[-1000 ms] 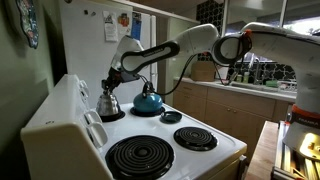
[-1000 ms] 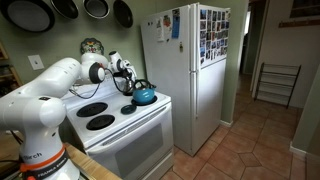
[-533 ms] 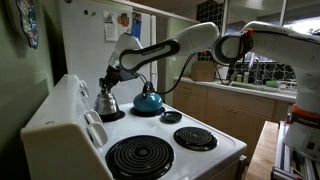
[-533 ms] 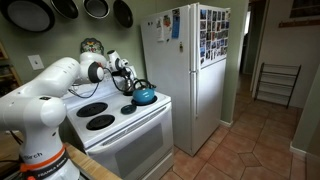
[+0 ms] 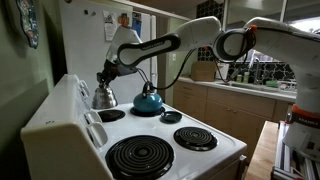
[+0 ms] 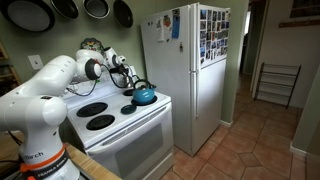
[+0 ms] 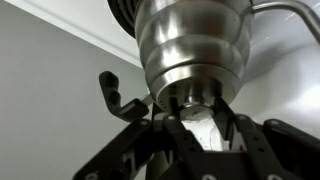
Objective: Move the stove top kettle from the rear right stove plate to the rear left stove plate
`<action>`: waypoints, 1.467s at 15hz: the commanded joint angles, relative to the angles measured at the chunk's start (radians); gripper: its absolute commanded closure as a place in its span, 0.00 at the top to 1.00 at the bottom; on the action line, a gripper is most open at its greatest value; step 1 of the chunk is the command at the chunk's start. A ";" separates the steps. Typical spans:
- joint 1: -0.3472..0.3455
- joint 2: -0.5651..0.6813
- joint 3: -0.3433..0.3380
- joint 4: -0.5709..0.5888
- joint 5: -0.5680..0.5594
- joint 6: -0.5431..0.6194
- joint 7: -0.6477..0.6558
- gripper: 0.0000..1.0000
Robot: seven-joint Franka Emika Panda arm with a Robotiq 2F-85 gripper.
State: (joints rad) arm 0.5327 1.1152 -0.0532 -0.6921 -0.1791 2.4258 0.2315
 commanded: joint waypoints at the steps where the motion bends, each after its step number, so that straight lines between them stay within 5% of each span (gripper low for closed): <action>1: 0.005 -0.082 0.002 -0.083 -0.004 -0.024 -0.009 0.14; 7: -0.002 -0.193 0.058 -0.236 0.010 -0.004 -0.074 0.14; 22: -0.047 -0.658 0.155 -0.866 0.040 0.085 -0.147 0.14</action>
State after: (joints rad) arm 0.5189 0.6020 0.0615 -1.3595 -0.1708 2.4440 0.1325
